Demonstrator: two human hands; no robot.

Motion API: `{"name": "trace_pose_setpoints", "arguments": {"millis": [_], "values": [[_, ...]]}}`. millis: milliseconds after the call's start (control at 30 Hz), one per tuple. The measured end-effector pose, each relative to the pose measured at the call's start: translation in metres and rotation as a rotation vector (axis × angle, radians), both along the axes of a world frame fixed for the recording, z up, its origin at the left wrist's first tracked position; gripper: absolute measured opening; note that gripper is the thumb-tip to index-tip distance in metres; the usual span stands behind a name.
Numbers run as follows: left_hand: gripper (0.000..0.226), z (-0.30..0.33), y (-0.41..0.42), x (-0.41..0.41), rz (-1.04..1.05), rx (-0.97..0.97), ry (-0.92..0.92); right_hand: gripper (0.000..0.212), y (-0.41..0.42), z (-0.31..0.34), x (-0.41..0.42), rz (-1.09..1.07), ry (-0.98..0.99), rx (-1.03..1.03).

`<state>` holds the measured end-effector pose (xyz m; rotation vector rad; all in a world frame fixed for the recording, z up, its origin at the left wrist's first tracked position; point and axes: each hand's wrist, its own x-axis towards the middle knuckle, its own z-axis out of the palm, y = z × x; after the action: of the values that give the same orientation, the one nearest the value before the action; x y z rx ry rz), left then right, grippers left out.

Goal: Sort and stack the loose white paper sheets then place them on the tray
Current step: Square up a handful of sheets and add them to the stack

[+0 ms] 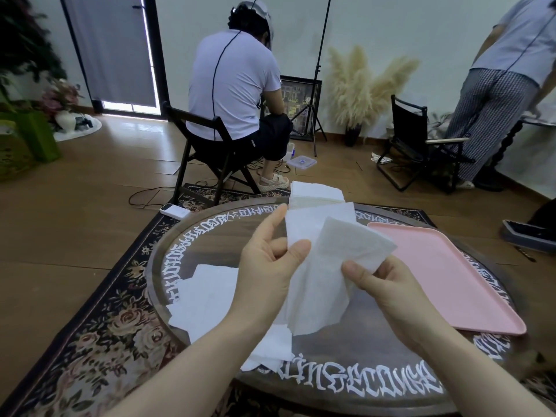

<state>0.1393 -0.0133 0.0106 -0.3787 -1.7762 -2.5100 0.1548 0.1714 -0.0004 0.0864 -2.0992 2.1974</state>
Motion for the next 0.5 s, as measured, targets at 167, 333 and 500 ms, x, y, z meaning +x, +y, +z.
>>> {"name": "trace_pose_setpoints", "arguments": {"millis": [167, 333, 500], "values": [[0.058, -0.0034, -0.0008, 0.0004, 0.027, -0.021, 0.069, 0.055, -0.0028, -0.0007, 0.001, -0.019, 0.015, -0.005], [0.035, -0.0028, -0.0007, 0.0021, 0.041, -0.038, 0.128, 0.056, -0.0023, -0.0019, 0.0012, -0.015, 0.001, -0.01], [0.021, -0.0018, -0.0011, -0.0009, 0.12, -0.056, -0.032, 0.053, -0.0001, -0.0013, 0.0015, -0.087, 0.07, 0.042]]}}
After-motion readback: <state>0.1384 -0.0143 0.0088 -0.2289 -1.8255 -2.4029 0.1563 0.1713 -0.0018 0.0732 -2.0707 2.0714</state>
